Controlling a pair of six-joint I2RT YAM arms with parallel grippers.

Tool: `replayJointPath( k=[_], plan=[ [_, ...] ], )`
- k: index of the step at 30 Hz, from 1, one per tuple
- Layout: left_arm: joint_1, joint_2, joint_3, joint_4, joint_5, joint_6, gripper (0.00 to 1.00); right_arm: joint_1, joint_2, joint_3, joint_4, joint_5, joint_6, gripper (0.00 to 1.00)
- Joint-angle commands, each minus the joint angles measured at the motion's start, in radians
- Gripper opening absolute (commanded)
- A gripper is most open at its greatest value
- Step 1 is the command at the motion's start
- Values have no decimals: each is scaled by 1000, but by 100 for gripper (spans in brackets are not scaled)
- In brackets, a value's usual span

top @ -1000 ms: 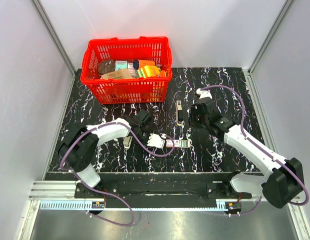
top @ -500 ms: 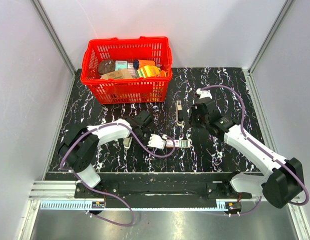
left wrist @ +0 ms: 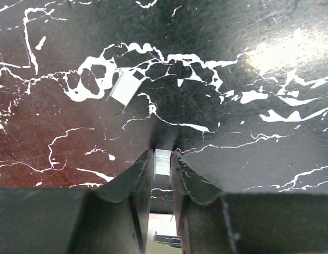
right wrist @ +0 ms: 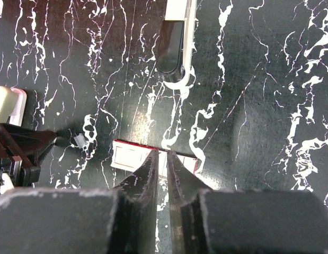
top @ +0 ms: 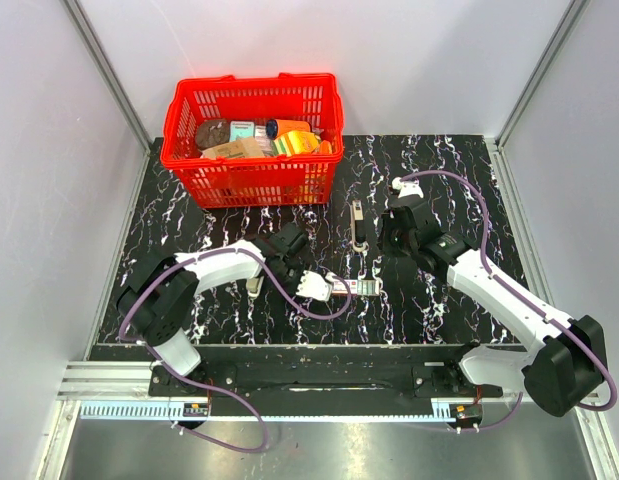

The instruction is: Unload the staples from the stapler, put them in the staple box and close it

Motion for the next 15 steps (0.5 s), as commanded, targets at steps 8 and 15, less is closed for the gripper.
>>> replayJointPath(
  k=[8, 15],
  plan=[
    [-9, 33, -35, -48, -45, -9, 12, 3, -39, 29, -20, 37, -16, 15],
    [-11, 9, -52, -50, -48, -21, 4, 3, -41, 32, -23, 40, -16, 15]
  ],
)
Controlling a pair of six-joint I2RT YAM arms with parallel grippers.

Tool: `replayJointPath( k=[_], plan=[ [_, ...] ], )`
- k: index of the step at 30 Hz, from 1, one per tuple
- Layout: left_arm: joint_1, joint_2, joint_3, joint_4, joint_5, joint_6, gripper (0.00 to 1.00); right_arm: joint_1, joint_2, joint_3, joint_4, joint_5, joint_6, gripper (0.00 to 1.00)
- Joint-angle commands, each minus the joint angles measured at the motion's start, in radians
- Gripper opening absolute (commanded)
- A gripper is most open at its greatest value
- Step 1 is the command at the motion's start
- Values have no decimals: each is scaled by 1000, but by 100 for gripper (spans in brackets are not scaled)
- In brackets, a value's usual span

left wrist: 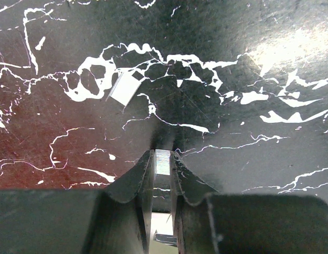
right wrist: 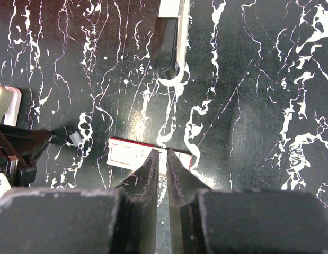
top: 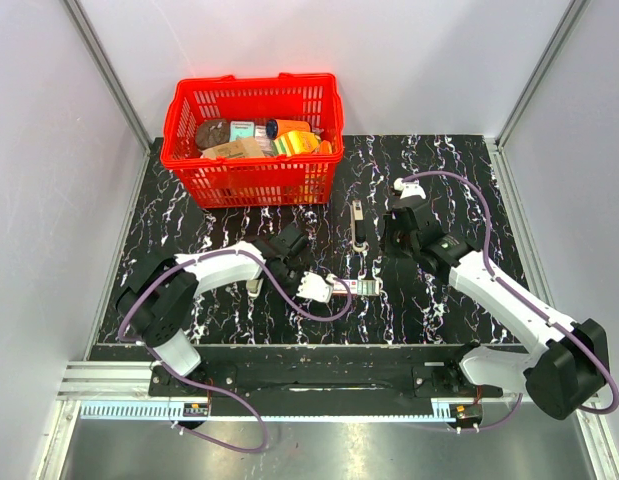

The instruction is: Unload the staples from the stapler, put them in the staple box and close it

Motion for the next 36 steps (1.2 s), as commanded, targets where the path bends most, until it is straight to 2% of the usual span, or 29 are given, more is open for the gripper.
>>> replayJointPath(
  k=[1, 9, 13, 20, 25, 27, 30, 32, 34, 36],
  plan=[
    [-1, 17, -40, -55, -22, -25, 2, 3, -23, 32, 4, 29, -13, 15],
    [-2, 14, -27, -55, -25, -53, 0, 2, -25, 41, -1, 36, -13, 15],
    [4, -3, 29, -48, -1, -106, 0, 3, -23, 53, -8, 34, -15, 15],
    [82, -69, 284, -107, 203, -275, 0, 3, -43, 106, -16, 36, -27, 16],
    [174, -115, 430, -94, 419, -451, 0, 2, -89, 133, 10, -3, -21, 18],
    [223, -141, 456, -40, 545, -568, 0, 3, -128, 133, 47, -49, -17, 22],
    [323, -193, 425, 183, 729, -839, 0, 3, -184, 126, 143, -148, -10, 34],
    [389, -216, 362, 416, 899, -1105, 0, 3, -213, 123, 211, -263, -3, 40],
    [424, -199, 320, 632, 972, -1386, 0, 2, -226, 123, 271, -349, 10, 43],
    [452, -199, 206, 1047, 999, -1737, 0, 2, -226, 132, 318, -424, 31, 45]
  ],
)
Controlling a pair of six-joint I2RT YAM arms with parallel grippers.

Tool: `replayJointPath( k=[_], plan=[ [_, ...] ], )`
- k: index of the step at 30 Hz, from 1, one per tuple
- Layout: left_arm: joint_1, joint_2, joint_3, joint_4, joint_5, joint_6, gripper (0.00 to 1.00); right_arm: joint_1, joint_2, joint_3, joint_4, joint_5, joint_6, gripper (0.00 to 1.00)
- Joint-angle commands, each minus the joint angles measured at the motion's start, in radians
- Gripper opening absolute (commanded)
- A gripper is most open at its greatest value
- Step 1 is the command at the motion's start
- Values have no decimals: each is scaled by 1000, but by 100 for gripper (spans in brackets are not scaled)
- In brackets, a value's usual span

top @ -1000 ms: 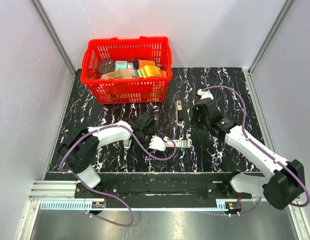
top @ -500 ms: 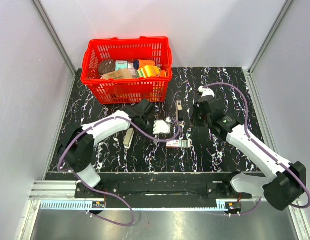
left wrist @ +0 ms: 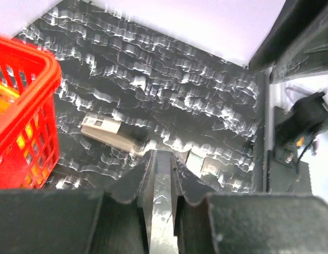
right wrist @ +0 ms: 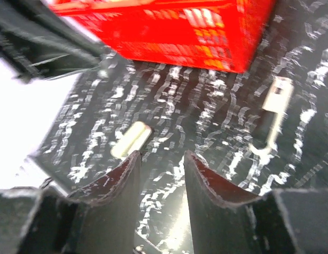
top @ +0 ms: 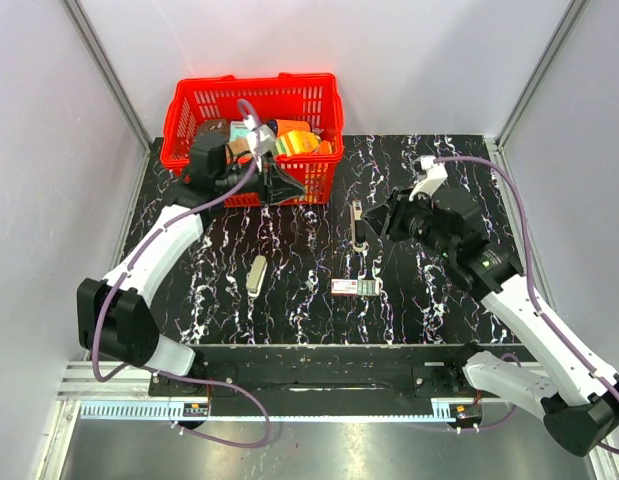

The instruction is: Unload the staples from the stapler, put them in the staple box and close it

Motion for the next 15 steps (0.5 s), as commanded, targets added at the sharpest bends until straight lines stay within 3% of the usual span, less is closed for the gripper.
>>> replayJointPath(
  k=[1, 2, 4, 7, 9, 15],
  plan=[
    [51, 2, -195, 907, 240, -912, 0, 3, -15, 47, 203, -240, 37, 45],
    [56, 9, -239, 1120, 231, -1066, 0, 3, -13, 46, 229, -268, 51, 46],
    [57, 46, -266, 1389, 197, -1310, 0, 3, -3, 38, 295, -318, 81, 47],
    [57, 86, -278, 1628, 153, -1584, 0, 3, 19, 23, 426, -383, 129, 48],
    [56, 92, -281, 1694, 135, -1661, 0, 3, 40, 18, 479, -403, 159, 49],
    [47, 55, -319, 1716, 108, -1667, 0, 3, 126, 24, 614, -482, 255, 50]
  ],
)
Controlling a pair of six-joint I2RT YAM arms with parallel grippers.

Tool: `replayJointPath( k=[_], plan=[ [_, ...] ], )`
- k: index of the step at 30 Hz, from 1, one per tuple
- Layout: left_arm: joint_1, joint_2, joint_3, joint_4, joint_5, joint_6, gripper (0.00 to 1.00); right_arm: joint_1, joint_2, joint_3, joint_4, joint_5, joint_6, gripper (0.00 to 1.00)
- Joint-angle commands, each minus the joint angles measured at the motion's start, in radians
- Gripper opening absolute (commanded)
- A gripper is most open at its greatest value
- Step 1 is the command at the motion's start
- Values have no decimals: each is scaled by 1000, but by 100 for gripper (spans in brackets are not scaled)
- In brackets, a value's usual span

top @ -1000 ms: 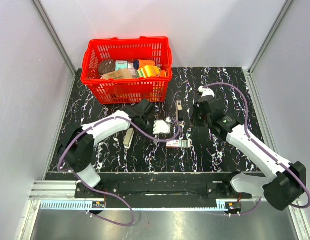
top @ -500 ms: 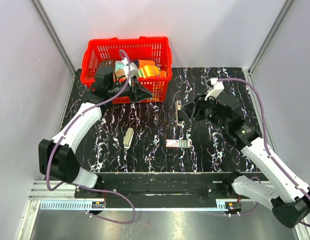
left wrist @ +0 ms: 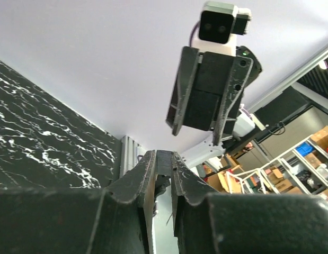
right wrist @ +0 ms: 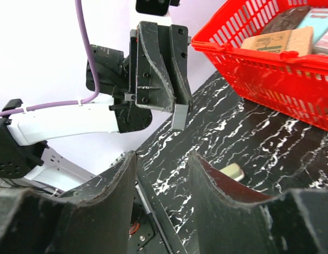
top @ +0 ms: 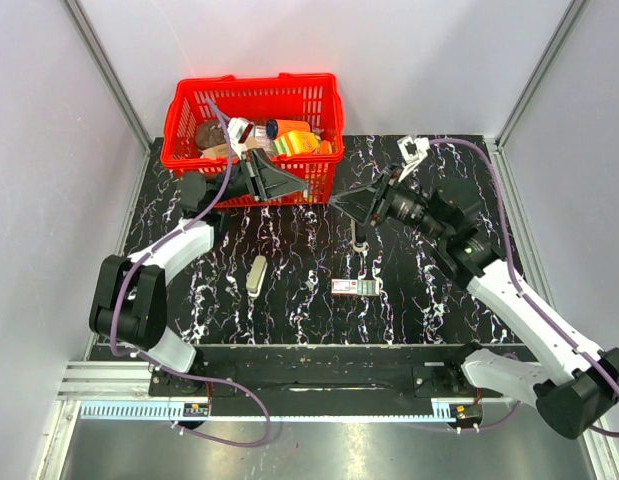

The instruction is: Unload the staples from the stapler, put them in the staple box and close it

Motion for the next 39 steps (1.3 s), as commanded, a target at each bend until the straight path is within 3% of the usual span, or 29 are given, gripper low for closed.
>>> replayJointPath(
  k=[1, 10, 22, 39],
  plan=[
    [-14, -47, -29, 313, -26, -139, 0, 3, 59, 23, 180, -104, 92, 50],
    [-22, -58, -47, 316, -36, -131, 0, 3, 125, 46, 237, -147, 132, 51],
    [-25, -51, -37, 310, -45, -123, 0, 68, 184, 110, 118, -74, 34, 51],
    [-31, -39, -21, 311, -35, -130, 0, 74, 219, 139, 101, -51, 17, 37]
  ],
)
